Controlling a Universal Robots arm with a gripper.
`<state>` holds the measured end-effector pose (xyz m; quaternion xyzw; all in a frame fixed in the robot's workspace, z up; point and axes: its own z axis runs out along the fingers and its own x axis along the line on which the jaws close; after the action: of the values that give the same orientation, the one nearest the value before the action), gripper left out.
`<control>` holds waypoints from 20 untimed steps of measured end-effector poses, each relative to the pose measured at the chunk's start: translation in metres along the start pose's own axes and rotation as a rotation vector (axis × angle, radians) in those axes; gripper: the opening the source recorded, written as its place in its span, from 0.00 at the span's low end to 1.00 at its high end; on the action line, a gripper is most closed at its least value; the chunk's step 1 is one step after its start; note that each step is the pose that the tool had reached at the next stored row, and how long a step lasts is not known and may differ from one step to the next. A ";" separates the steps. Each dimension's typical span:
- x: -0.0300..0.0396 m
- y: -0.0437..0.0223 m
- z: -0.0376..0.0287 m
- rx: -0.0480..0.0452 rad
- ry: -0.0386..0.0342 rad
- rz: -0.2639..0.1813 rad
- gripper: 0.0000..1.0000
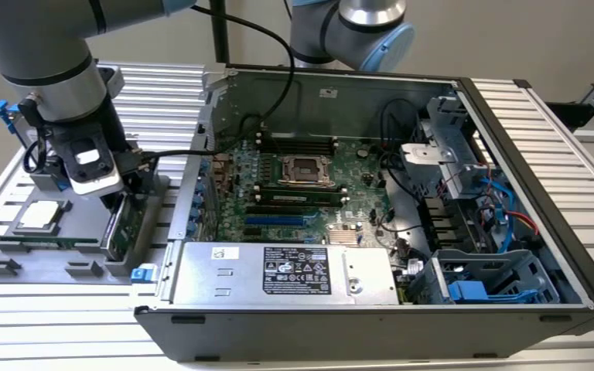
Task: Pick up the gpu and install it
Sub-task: 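Pick up the gpu and move the gpu toward the slot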
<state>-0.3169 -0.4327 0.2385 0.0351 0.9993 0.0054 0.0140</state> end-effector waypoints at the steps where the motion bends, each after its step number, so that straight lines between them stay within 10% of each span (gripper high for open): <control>1: 0.0000 0.0000 0.0002 -0.0001 -0.0001 0.000 1.00; 18: 0.0011 0.0003 0.0013 -0.0002 -0.0002 0.000 1.00; 19: 0.0011 0.0003 0.0013 -0.0002 -0.0002 0.000 0.00; 20: 0.0011 0.0003 0.0013 -0.0002 -0.0002 0.000 0.00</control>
<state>-0.3179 -0.4323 0.2371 0.0351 0.9993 0.0055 0.0141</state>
